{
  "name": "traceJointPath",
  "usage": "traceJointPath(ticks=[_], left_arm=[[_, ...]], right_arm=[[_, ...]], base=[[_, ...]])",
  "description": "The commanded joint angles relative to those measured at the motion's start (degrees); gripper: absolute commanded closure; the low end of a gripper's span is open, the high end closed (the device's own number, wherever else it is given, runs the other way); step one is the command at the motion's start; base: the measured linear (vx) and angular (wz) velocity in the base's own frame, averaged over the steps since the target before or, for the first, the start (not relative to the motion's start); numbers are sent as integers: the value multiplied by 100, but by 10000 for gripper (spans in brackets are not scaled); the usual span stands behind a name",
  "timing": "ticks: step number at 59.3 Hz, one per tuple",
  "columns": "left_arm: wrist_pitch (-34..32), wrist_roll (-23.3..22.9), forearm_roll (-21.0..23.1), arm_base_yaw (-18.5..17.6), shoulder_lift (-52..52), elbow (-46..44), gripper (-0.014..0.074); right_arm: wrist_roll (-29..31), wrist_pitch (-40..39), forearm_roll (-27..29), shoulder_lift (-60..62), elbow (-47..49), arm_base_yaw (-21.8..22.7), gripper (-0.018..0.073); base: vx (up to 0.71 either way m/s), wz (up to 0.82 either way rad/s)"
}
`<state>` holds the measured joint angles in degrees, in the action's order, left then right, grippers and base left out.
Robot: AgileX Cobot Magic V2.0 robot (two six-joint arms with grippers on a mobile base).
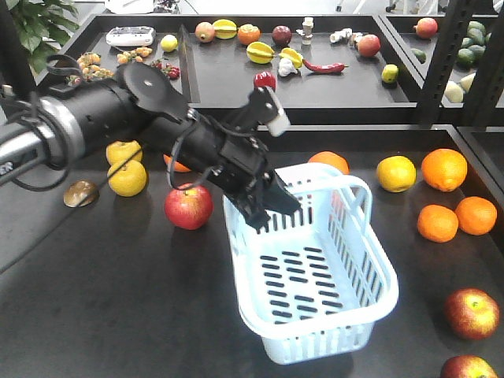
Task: Pick three apples into basket with both arms
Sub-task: 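Swing the left gripper over the table and lower the basket onto it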
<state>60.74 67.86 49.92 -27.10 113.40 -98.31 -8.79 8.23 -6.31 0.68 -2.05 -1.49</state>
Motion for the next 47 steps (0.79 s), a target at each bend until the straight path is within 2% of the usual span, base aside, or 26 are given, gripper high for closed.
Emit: traceJointPath(ticks=[1, 14, 34, 47], left_arm=[[-126, 31, 388, -108, -287, -214, 589], [-186, 25, -43, -154, -282, -214, 566], [-381, 9, -14, -160, -282, -214, 512], [-448, -4, -14, -153, -282, -214, 410]], right_arm=[[62, -446, -74, -68, -29, 35, 564], [62, -446, -74, -68, -29, 35, 564], [62, -446, -74, -68, -29, 35, 564], [62, -446, -74, -68, -29, 35, 564]], base=[[0, 0], [0, 0], [0, 0], [0, 0]])
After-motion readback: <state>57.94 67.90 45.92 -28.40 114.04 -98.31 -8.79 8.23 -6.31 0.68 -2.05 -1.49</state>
